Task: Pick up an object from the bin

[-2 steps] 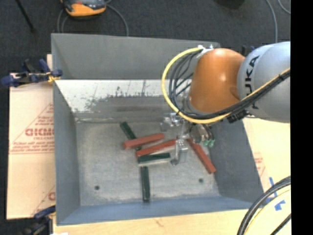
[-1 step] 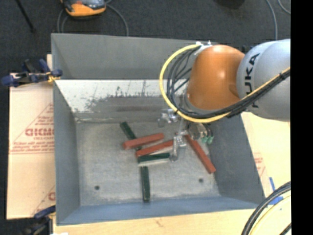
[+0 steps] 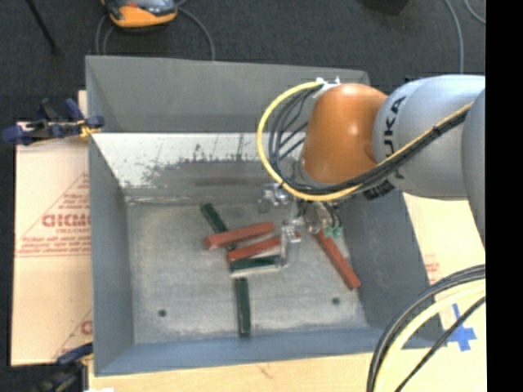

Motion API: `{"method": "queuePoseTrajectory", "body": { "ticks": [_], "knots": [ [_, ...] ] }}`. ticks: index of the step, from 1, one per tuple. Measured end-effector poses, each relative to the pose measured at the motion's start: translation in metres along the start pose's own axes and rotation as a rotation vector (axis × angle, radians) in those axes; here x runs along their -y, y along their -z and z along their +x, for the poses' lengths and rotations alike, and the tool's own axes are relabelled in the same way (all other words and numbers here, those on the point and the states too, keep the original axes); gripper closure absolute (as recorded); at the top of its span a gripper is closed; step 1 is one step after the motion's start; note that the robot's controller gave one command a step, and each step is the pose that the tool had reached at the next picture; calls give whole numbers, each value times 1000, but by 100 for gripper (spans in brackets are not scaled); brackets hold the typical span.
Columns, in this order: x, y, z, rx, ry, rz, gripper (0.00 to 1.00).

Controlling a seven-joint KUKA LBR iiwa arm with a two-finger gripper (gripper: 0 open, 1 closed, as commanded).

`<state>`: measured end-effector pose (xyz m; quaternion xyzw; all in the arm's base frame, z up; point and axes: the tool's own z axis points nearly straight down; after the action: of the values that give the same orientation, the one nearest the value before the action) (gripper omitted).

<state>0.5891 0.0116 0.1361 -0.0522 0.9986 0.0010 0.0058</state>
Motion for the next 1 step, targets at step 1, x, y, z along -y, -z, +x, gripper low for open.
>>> {"method": "queuePoseTrajectory", "body": {
  "ticks": [1],
  "knots": [
    [5, -40, -1, -2, -4, 3, 0]
  ]
}}
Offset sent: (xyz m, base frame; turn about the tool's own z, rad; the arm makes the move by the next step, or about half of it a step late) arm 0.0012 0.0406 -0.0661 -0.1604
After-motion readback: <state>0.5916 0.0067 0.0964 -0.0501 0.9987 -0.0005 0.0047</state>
